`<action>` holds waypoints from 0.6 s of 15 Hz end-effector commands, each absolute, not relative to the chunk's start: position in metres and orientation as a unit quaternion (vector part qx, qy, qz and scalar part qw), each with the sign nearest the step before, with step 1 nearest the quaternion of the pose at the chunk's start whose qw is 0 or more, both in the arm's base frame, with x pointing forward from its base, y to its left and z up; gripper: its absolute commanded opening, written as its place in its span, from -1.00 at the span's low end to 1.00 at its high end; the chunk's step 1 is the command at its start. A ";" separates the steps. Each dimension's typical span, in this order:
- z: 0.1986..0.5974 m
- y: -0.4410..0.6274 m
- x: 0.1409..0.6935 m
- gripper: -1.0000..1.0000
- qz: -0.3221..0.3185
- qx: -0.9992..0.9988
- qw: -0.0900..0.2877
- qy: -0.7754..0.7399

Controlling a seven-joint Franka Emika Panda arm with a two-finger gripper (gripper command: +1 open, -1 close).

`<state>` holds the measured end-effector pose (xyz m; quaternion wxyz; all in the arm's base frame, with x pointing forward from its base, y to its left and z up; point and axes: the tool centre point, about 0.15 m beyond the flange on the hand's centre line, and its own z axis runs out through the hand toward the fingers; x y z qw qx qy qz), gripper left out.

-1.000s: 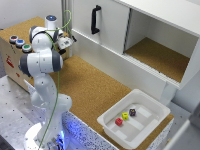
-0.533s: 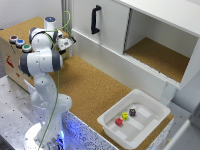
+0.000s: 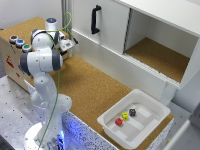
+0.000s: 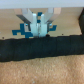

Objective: Grasp the drawer handle and open it

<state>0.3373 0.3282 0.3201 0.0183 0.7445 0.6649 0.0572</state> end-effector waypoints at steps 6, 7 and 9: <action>0.300 0.244 0.346 -1.00 0.062 0.766 0.032 0.639; 0.300 0.240 0.347 -1.00 0.063 0.769 0.032 0.636; 0.302 0.232 0.350 -1.00 0.064 0.772 0.033 0.631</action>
